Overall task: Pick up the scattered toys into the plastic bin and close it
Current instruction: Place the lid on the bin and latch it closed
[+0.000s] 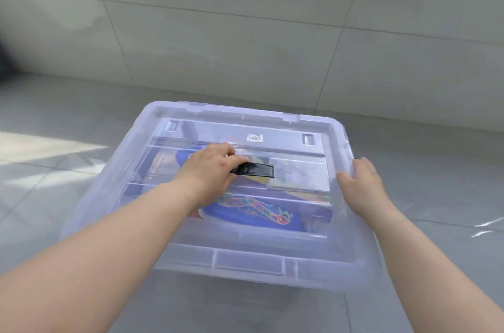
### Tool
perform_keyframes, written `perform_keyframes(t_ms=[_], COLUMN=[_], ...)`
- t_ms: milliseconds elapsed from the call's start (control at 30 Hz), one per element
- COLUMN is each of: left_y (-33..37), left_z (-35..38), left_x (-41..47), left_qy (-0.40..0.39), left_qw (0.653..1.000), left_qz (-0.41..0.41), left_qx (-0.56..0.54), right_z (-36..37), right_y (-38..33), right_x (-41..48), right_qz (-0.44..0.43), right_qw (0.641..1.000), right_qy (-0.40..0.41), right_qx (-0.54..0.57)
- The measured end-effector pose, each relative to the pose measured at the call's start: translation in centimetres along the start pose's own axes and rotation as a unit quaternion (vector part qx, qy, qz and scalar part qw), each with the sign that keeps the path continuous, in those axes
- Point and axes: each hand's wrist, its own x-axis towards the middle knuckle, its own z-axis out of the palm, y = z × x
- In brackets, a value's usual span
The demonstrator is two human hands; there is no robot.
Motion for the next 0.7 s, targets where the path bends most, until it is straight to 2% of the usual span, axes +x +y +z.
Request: perform_keyframes(t_ms=[200,533,700], left_y=[0.1,0.1,0.2], left_z=[0.5,2.0,2.8], left_x=[2.9,5.0,5.2], left_qy=[0.018,0.055,0.073], left_qw=[0.999,0.989,0.983], left_qz=[-0.010,-0.027,-0.041], left_qx=[-0.044,-0.132,-0.163], right_z=[-0.9,-1.1,-0.4], right_y=[-0.5,-0.4,0.1], right_x=[1.5,4.0,4.2], right_qz=[0.010,0.029,0.040], right_qw=[0.999,0.999,0.999], right_qy=[-0.009,-0.010,-0.009], right_qx=[0.040,-0.016,-0.010])
